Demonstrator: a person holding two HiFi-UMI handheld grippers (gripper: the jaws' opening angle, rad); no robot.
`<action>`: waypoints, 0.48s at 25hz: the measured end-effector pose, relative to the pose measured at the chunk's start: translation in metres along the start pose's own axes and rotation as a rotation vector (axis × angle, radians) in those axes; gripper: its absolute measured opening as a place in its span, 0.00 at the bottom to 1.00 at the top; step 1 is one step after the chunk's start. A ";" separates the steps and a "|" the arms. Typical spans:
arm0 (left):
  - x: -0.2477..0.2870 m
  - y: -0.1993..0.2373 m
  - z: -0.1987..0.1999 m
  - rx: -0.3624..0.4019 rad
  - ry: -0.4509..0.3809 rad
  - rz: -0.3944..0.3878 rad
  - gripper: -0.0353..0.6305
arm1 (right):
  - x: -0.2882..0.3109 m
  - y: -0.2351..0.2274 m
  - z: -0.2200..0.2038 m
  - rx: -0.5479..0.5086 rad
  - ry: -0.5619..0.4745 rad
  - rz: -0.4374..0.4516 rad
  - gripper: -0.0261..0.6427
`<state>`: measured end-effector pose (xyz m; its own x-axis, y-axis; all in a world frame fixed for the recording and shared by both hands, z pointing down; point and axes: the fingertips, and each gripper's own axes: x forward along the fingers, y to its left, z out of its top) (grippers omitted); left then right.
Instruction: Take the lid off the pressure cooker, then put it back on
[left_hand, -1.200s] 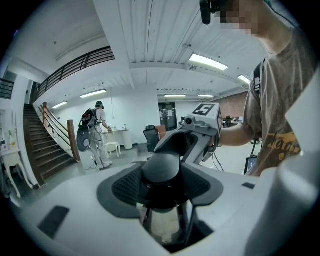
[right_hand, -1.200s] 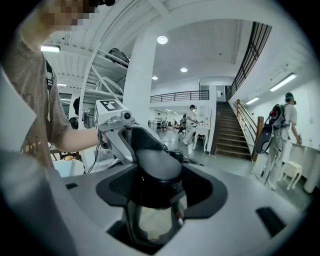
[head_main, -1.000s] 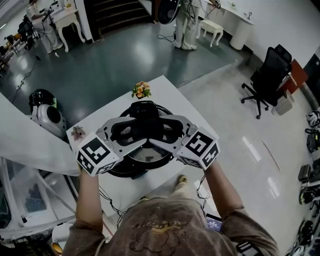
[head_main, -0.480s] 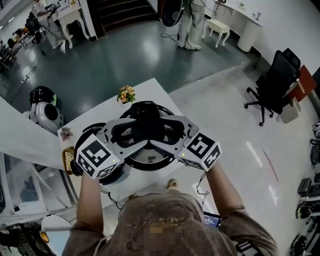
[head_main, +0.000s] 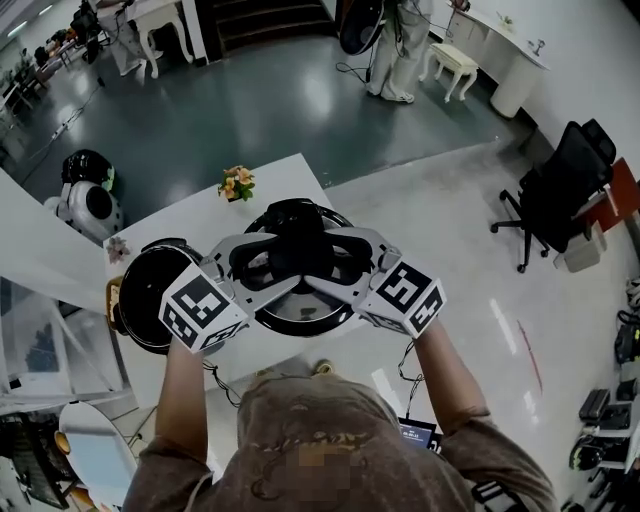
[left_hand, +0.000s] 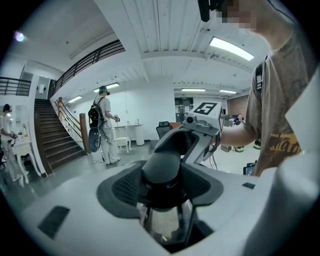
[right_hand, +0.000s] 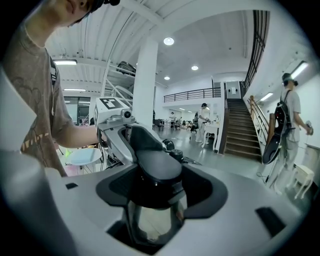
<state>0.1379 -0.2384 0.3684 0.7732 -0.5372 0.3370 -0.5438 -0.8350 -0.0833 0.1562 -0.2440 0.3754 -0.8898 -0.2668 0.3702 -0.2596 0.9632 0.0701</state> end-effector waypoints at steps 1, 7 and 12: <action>0.004 -0.001 -0.001 -0.002 0.004 0.000 0.43 | -0.001 -0.002 -0.003 -0.001 0.003 0.001 0.45; 0.019 0.002 -0.012 -0.002 0.016 -0.017 0.43 | 0.001 -0.011 -0.019 -0.003 0.017 -0.020 0.45; 0.034 0.000 -0.030 -0.011 0.034 -0.037 0.43 | 0.003 -0.015 -0.041 0.004 0.039 -0.031 0.45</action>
<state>0.1545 -0.2531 0.4079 0.7816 -0.5012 0.3714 -0.5185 -0.8530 -0.0601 0.1728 -0.2575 0.4135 -0.8657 -0.2954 0.4041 -0.2888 0.9542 0.0787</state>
